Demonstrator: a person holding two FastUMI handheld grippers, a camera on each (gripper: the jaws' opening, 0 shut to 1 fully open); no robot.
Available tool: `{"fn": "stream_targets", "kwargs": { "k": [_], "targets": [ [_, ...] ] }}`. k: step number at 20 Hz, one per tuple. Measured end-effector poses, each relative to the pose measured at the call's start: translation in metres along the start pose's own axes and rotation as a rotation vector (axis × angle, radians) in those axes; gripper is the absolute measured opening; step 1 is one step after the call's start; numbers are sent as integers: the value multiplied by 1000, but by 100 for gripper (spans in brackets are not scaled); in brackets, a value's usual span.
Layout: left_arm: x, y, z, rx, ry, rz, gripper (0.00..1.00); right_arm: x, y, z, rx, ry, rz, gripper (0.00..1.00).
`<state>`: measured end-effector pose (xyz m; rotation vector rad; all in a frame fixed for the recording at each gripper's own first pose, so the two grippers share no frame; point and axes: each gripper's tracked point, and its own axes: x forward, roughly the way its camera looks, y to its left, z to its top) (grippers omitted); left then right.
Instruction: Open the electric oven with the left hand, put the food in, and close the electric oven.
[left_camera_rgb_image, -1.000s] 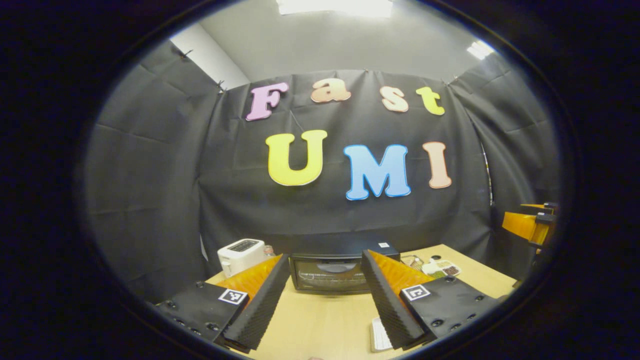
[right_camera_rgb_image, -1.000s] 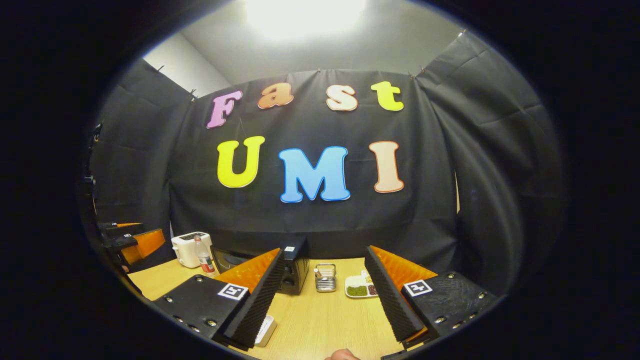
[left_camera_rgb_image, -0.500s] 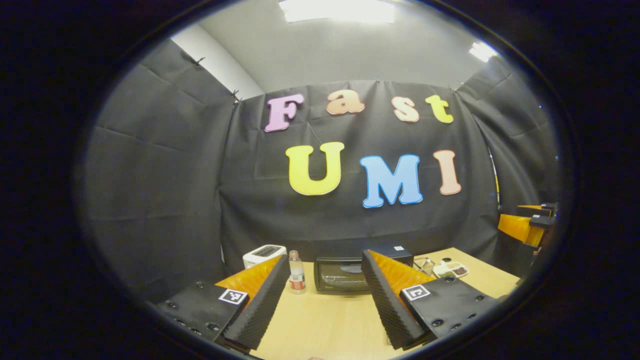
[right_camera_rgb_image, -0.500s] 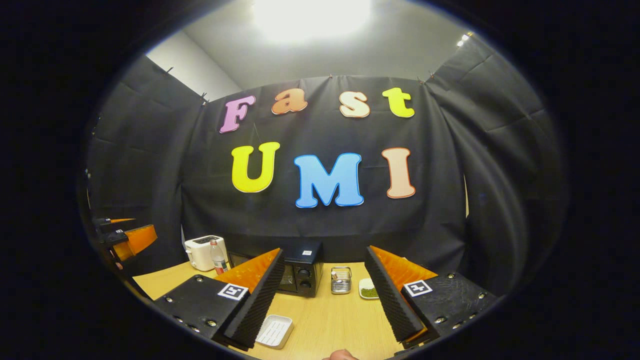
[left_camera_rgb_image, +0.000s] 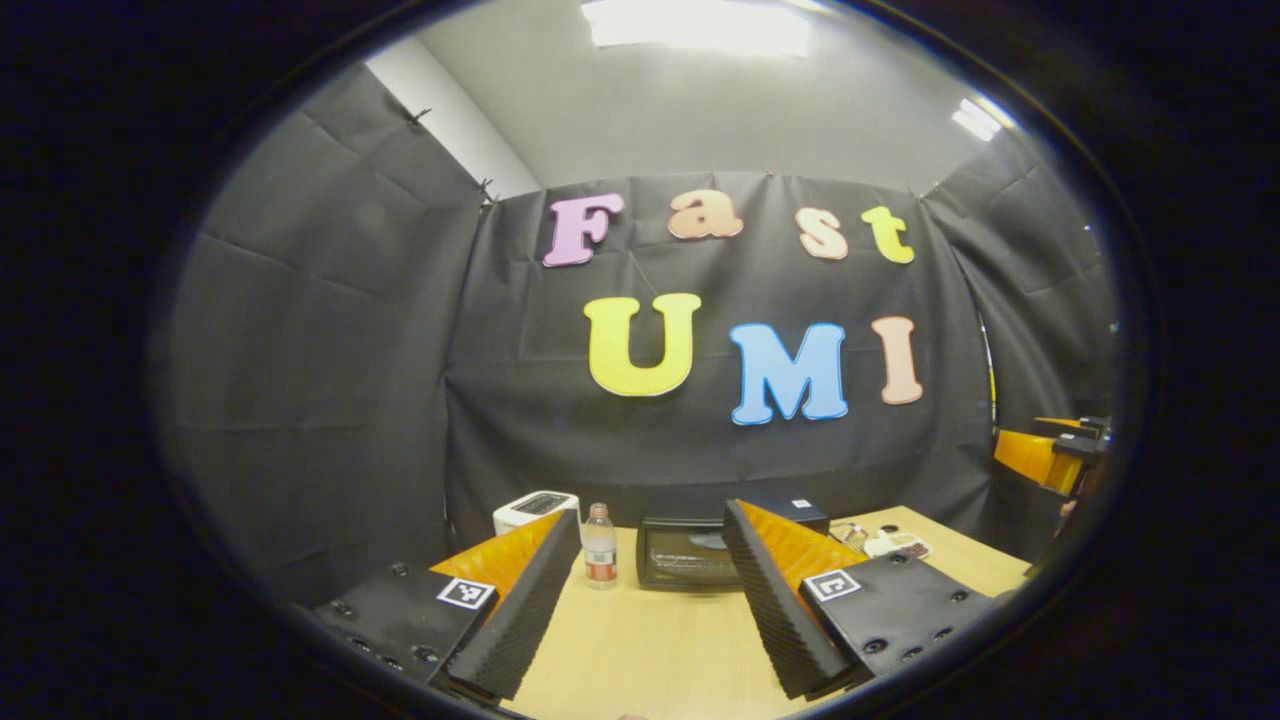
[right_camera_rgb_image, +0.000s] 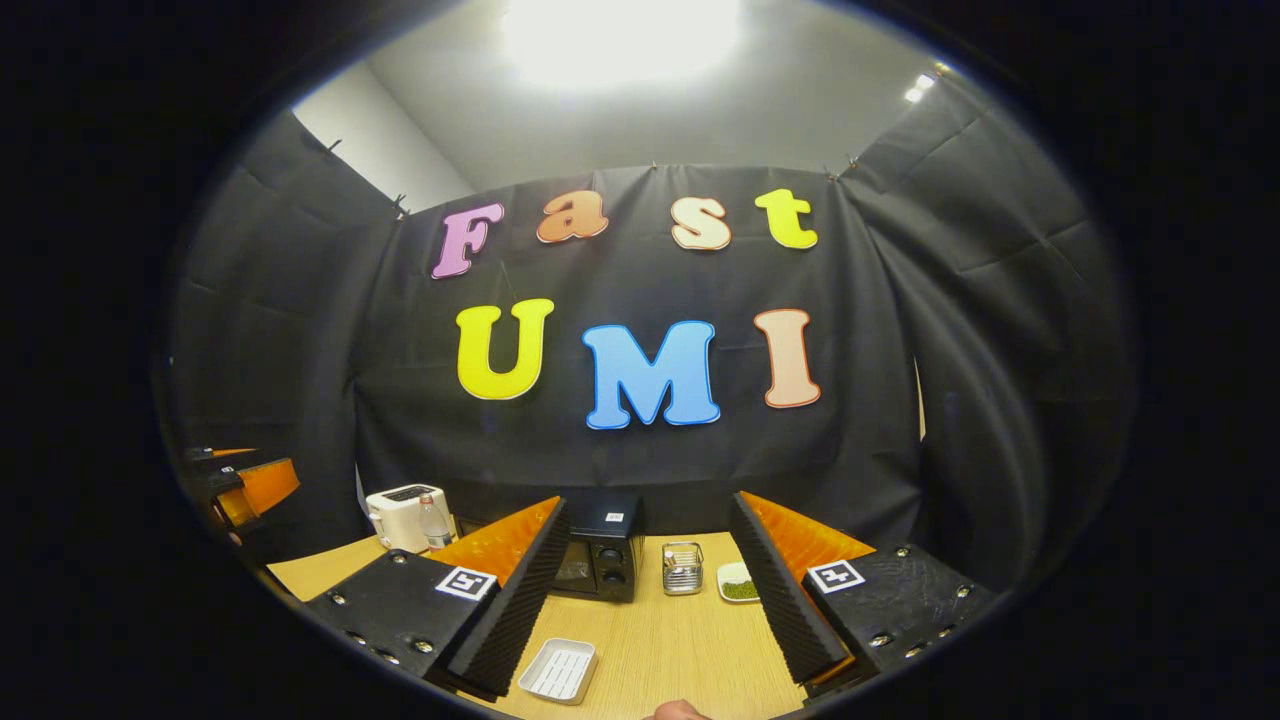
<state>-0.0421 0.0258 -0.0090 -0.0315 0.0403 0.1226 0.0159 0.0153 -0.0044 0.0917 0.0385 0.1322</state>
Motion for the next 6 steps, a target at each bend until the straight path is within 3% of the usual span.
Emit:
{"fn": "stream_targets", "kwargs": {
  "k": [2,6],
  "targets": [
    [-1,5,1,4,-3,4,100,-1,1,1,-3,0,0,98],
    [-4,11,3,0,-10,7,100,-2,4,7,-19,-15,-1,98]
  ]
}}
